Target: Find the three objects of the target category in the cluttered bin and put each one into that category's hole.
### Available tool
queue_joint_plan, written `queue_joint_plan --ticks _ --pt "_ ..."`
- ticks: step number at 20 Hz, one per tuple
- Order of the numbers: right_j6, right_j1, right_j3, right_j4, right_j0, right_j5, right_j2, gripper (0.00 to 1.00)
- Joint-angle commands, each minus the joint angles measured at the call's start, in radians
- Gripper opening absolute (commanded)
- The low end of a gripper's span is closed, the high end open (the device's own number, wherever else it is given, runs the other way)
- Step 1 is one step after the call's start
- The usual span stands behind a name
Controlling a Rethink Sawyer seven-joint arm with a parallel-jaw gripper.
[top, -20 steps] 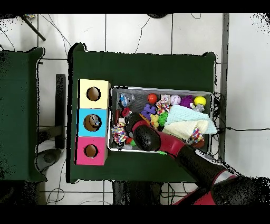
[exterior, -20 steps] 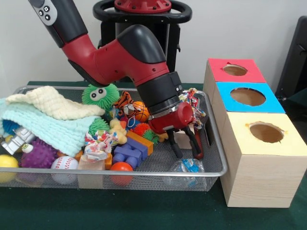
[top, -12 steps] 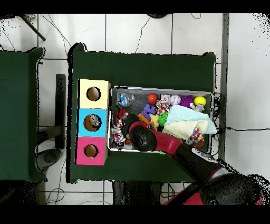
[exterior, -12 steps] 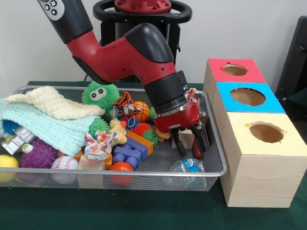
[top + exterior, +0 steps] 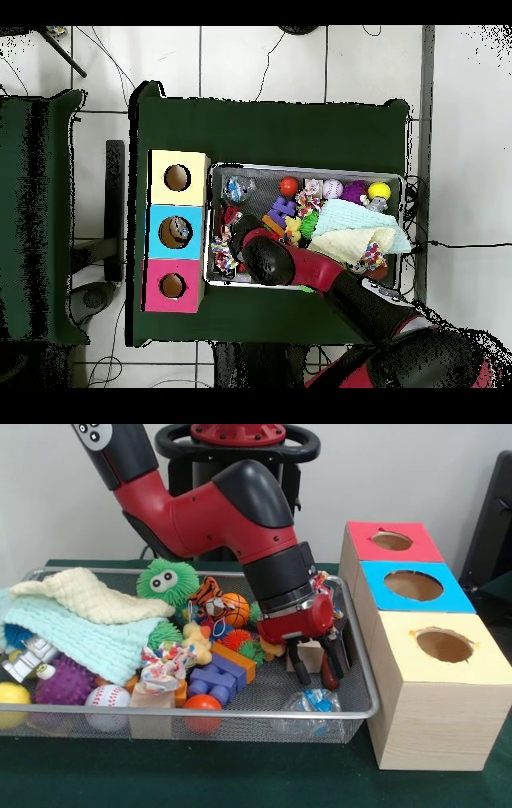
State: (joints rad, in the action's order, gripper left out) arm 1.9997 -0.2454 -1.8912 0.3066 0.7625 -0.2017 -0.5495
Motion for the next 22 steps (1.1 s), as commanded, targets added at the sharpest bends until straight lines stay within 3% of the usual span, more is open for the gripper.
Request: queue_joint_plan --ticks 1,10,17,22 --pt "0.176 0.035 0.088 -0.031 0.061 -0.034 -0.044 1.00" --pt "0.228 0.069 0.093 -0.079 0.070 -0.090 -0.059 1.00" --pt "0.219 0.080 0.104 -0.098 0.064 -0.101 -0.049 1.00" --pt "0.199 0.016 0.106 -0.194 -0.040 -0.034 0.081 1.00"
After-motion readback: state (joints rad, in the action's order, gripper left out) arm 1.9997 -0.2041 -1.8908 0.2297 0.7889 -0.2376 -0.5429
